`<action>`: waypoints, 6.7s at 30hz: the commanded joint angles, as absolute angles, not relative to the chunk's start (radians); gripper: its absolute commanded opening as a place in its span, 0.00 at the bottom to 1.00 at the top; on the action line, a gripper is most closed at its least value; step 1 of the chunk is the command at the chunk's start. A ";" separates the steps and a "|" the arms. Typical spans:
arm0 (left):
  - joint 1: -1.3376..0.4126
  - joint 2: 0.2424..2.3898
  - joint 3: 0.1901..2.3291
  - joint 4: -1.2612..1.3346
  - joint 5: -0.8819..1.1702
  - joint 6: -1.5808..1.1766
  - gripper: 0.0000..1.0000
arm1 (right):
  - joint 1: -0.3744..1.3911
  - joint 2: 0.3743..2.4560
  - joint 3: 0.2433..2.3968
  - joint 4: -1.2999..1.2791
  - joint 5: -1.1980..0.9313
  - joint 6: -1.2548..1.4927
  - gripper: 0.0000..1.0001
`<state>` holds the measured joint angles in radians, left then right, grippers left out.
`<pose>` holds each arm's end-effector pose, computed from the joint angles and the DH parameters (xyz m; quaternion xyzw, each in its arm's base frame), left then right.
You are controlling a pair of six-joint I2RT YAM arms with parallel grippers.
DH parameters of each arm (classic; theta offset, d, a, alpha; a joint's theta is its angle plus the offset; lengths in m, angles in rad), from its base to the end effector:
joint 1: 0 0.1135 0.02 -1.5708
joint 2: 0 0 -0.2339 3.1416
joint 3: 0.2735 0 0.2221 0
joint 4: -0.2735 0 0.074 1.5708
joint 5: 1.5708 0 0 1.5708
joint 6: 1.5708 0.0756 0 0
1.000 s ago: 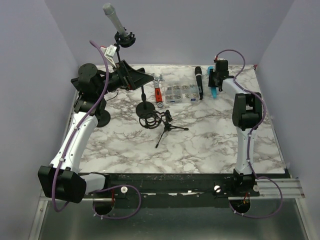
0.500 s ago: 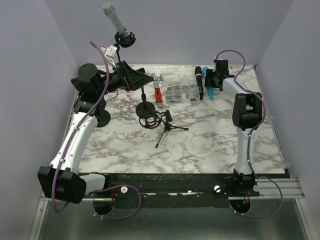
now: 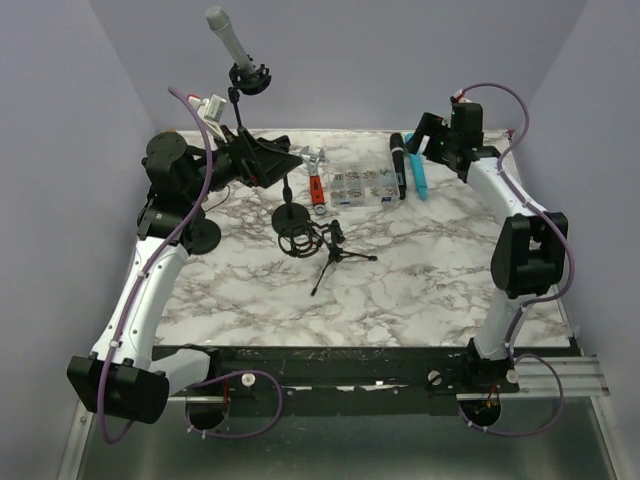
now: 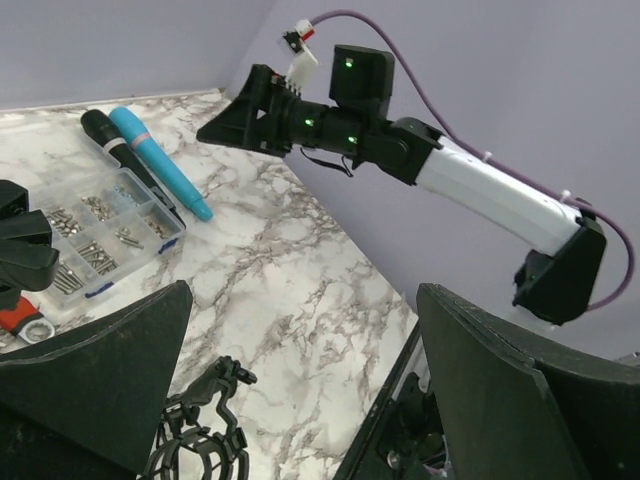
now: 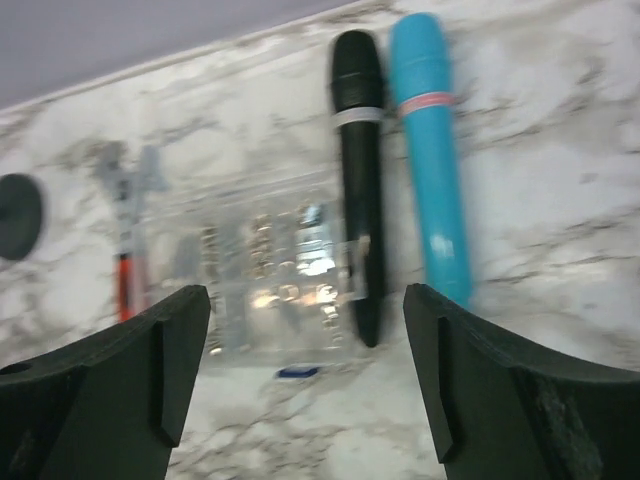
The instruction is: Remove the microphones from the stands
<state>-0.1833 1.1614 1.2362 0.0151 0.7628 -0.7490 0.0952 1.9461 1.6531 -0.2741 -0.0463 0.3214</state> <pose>0.2498 -0.0994 0.4154 0.0891 0.6779 -0.5322 0.4992 0.4515 0.0466 0.2465 0.0879 0.8721 0.1193 0.4663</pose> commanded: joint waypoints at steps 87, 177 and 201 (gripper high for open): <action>-0.177 1.077 1.251 -0.023 0.669 -0.673 0.99 | 0.611 2.125 1.465 0.227 -0.393 0.928 0.73; 0.070 1.269 1.546 -0.626 -0.085 -0.313 0.00 | 0.615 1.425 1.094 0.031 -0.141 0.427 1.00; -0.067 1.202 1.696 -0.831 -0.046 -0.373 0.00 | 0.615 1.474 1.101 0.042 -0.157 0.442 1.00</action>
<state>-0.0376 1.2007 1.6043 -0.8154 -0.0719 -0.3683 0.6079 1.4555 1.1057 0.0196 -0.1478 0.4408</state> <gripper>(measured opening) 0.505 0.996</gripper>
